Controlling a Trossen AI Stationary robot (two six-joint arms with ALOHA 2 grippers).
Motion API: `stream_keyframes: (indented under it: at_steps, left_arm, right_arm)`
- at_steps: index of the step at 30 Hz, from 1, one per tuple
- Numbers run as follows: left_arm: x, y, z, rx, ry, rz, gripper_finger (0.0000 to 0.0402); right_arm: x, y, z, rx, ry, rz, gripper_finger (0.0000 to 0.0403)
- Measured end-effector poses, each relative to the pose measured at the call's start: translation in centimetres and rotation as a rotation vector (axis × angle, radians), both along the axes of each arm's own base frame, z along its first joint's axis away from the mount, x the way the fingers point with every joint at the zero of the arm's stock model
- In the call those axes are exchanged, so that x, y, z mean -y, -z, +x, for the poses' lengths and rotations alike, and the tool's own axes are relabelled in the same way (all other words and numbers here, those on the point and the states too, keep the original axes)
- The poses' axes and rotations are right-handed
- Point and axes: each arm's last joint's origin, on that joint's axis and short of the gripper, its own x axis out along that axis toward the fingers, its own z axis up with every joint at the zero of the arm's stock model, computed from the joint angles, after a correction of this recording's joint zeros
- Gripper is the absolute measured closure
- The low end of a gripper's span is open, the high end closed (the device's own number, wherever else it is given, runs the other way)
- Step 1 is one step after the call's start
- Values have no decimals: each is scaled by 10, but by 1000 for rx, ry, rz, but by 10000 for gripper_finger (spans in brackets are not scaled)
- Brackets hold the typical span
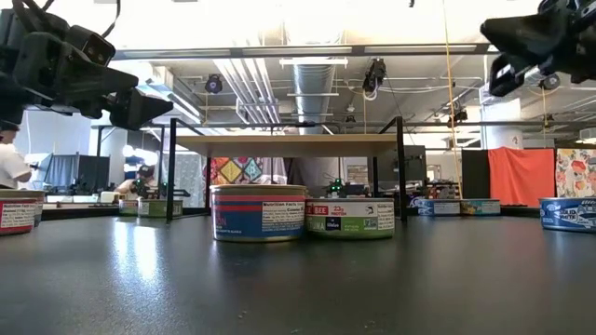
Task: Stack canned seafood by type on shelf
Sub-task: Put the bottom light green tuna can on the shelf
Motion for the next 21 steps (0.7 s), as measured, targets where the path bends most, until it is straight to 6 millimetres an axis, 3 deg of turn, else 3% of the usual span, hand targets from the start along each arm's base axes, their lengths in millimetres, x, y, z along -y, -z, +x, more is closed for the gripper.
stream_keyframes:
  at_steps: [7, 11, 17, 21]
  left_arm:
    - [0, 0, 0, 0, 0, 0, 6]
    - [0, 0, 0, 0, 0, 0, 6]
    - [0, 0, 0, 0, 0, 0, 6]
    - [0, 0, 0, 0, -1, -15, 6]
  right_arm:
    - [-8, 14, 20, -156, -55, -12, 390]
    - [-16, 31, 38, -288, 0, -30, 390]
    - [-26, 49, 59, -345, 27, -4, 390]
    - [-33, 58, 84, -423, 28, 4, 390]
